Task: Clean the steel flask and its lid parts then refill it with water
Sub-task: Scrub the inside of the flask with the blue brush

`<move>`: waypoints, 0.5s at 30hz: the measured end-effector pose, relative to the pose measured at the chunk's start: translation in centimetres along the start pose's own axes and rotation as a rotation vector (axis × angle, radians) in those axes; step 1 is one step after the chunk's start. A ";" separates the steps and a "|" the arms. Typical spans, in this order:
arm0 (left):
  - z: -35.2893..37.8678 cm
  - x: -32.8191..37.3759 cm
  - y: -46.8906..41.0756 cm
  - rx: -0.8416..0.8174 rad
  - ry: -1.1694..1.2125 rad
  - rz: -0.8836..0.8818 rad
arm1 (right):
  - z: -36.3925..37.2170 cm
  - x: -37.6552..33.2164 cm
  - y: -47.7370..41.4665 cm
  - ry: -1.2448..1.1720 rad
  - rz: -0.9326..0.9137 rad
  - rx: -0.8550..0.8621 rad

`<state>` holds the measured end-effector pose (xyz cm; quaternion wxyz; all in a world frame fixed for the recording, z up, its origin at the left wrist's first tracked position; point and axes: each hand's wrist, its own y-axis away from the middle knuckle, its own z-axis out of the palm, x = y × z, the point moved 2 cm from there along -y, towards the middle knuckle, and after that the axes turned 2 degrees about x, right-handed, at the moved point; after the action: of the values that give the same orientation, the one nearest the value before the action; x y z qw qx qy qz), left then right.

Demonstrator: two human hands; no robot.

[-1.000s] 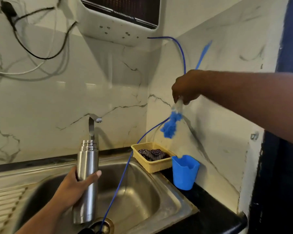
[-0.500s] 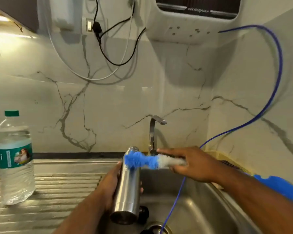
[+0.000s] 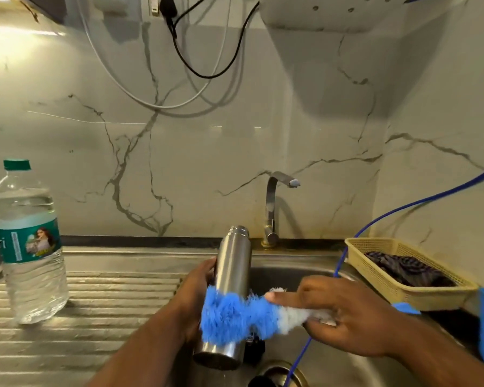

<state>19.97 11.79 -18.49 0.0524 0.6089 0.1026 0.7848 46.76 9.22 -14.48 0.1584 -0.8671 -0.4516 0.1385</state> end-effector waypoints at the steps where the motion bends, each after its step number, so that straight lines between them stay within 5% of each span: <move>1: 0.2 0.0 0.2 -0.010 -0.001 -0.013 | 0.1 0.4 0.0 0.022 0.012 0.001; 7: 0.4 -0.5 0.1 -0.090 -0.104 -0.079 | 0.7 2.1 -1.3 0.072 0.297 0.236; 12: -0.3 -0.8 -0.2 -0.087 -0.014 -0.109 | 0.6 0.8 -0.1 -0.103 0.148 -0.064; 15: -0.4 -0.9 -0.4 -0.077 0.024 -0.152 | 0.3 0.6 0.1 -0.193 0.115 -0.064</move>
<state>19.75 11.99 -19.56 0.1340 0.5873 0.1189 0.7893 47.09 9.73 -14.87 0.0781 -0.8787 -0.4186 0.2157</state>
